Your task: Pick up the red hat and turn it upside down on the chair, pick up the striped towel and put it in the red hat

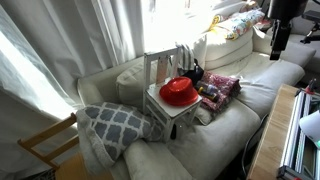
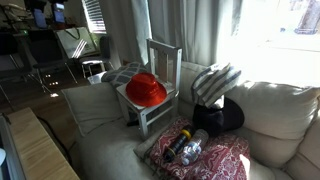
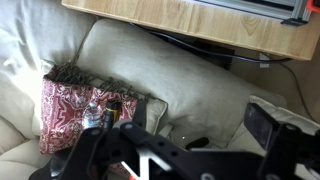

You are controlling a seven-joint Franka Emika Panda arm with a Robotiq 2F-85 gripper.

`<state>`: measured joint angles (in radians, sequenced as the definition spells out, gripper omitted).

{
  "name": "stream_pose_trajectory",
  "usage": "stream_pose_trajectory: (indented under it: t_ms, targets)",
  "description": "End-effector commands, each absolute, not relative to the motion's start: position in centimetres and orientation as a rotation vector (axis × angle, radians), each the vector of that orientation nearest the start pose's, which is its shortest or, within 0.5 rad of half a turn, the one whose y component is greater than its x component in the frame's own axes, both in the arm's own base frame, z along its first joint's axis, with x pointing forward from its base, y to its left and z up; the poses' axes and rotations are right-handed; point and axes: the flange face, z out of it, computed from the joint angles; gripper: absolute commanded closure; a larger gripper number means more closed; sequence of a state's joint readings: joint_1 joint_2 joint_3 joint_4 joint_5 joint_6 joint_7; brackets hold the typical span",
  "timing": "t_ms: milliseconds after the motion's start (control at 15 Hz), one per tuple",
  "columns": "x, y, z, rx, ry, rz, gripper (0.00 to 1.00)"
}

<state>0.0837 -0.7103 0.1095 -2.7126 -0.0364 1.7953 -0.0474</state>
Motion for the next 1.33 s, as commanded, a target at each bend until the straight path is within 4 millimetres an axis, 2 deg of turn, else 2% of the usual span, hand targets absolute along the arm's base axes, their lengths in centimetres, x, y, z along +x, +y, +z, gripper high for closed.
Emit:
stream_pose_trajectory:
  t_ms: [0, 267, 400, 667, 800, 1067, 1267]
  targets:
    - [30.0, 5.3, 41.7, -3.223, -0.353, 0.333, 0.00]
    - [30.0, 5.3, 41.7, -3.223, -0.353, 0.333, 0.00]
    - [32.3, 3.4, 39.3, -3.142, -0.317, 0.405, 0.00]
    - [36.7, -1.6, 35.4, -2.975, -0.316, 0.244, 0.00]
    - [38.6, -4.0, 32.4, -2.929, -0.250, 0.200, 0.00]
    - [41.8, -6.5, 26.7, -2.779, -0.141, 0.123, 0.00]
    - [44.3, -8.2, 23.7, -2.640, -0.083, 0.092, 0.00]
